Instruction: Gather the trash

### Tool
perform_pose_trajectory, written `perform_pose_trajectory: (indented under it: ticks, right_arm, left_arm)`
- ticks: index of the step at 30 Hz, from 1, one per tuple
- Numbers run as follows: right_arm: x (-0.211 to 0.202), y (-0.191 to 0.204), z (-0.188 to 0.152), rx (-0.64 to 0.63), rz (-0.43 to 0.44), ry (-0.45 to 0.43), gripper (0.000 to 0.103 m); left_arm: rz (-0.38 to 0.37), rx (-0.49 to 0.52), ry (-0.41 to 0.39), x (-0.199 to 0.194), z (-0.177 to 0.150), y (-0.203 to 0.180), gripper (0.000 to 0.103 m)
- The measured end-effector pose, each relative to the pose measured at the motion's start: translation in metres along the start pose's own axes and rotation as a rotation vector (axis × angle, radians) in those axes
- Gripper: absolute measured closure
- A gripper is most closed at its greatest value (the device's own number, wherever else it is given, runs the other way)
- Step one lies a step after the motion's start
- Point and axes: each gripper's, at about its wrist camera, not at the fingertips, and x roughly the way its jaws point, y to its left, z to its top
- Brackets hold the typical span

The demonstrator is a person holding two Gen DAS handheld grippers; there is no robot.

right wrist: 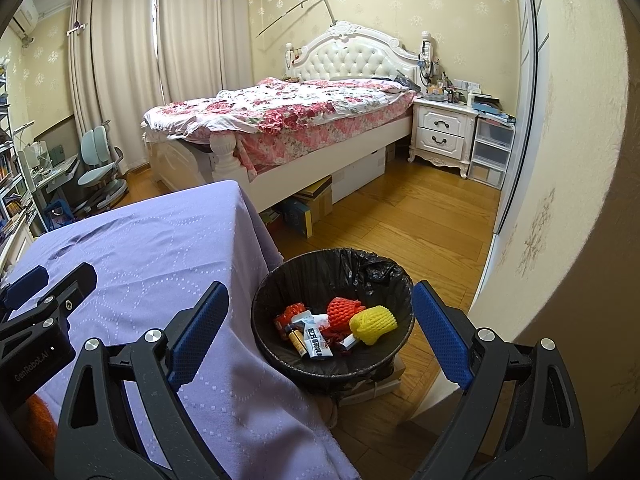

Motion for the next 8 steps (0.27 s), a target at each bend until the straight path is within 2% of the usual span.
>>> perform_pose_trajectory:
  ticks: [8]
  right_arm:
    - [0.004,0.016,0.0,-0.028,0.024,0.015,0.012]
  left_arm:
    - [0.04,-0.014,0.037,0.009,0.001,0.016,0.017]
